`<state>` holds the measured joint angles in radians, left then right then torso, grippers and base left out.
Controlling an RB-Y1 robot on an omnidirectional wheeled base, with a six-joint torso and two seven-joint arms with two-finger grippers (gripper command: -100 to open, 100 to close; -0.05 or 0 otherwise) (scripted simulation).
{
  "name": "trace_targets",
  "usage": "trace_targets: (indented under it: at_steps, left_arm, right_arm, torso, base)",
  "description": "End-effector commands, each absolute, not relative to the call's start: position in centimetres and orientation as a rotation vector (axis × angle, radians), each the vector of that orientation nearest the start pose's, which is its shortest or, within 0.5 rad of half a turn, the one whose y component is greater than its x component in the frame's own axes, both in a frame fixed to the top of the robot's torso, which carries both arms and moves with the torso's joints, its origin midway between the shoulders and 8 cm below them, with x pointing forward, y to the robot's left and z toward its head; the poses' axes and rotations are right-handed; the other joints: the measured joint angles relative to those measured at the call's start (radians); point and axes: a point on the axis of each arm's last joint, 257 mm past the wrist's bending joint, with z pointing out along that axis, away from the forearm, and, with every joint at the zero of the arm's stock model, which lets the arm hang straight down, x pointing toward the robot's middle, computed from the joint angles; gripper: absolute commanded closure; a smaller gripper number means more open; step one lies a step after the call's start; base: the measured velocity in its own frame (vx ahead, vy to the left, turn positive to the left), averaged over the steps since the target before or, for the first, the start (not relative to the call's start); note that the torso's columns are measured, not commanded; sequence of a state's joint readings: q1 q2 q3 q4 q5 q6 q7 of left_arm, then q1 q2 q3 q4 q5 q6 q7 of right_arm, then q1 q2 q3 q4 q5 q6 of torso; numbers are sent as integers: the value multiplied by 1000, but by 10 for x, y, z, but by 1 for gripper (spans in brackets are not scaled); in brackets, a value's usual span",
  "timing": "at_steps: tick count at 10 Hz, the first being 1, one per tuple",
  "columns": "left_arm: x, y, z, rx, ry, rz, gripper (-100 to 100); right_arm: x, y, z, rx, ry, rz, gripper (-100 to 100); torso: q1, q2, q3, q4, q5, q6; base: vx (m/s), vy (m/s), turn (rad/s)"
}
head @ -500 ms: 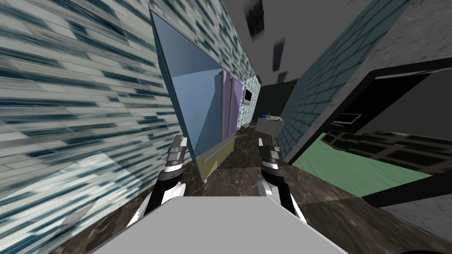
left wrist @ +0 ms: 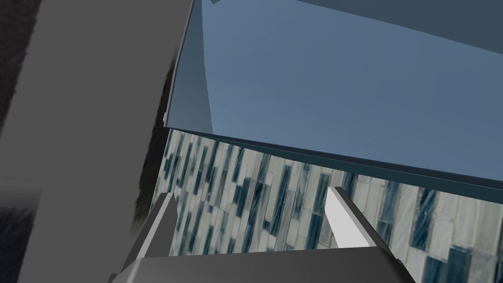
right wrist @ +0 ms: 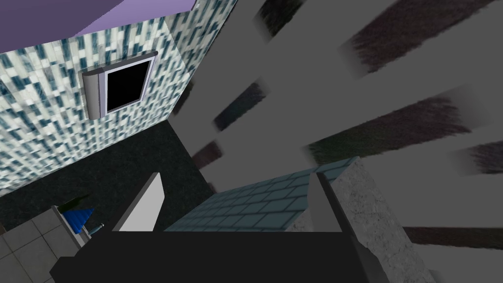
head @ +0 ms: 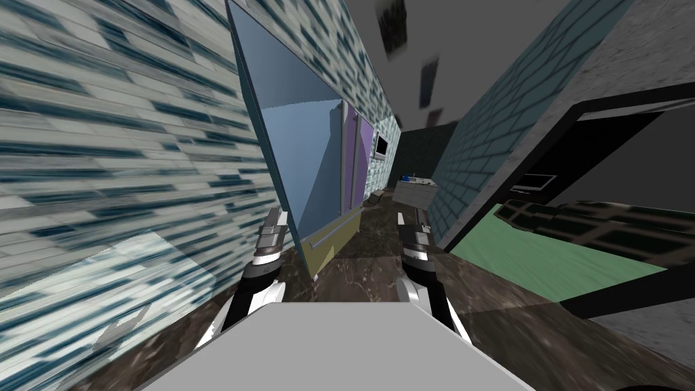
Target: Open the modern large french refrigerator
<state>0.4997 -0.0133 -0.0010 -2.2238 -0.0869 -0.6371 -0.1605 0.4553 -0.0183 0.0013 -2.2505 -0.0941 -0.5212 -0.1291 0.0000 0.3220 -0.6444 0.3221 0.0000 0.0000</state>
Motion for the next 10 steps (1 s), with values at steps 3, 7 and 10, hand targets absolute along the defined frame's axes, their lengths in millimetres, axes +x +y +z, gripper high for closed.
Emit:
trace_targets:
  at_steps: [3,7,10]
  left_arm:
    - [333,265,24,-486,632,-1121,0]
    - [345,262,-1,-462,719,-1118,-100]
    - [357,263,-28,-465,786,-1109,-100]
  right_arm:
    - [348,-285,30,724,508,1506,0]
    - [348,-285,30,725,508,1505,0]
    - [348,-285,30,725,508,1505,0]
  torso:
    - [0,222,-442,221,0,0]
    - [0,411,-827,411,0,0]
    - [0,416,-832,416,0,0]
  base:
    - [0,0,0]
    - [21,1,4]
    - [39,4,6]
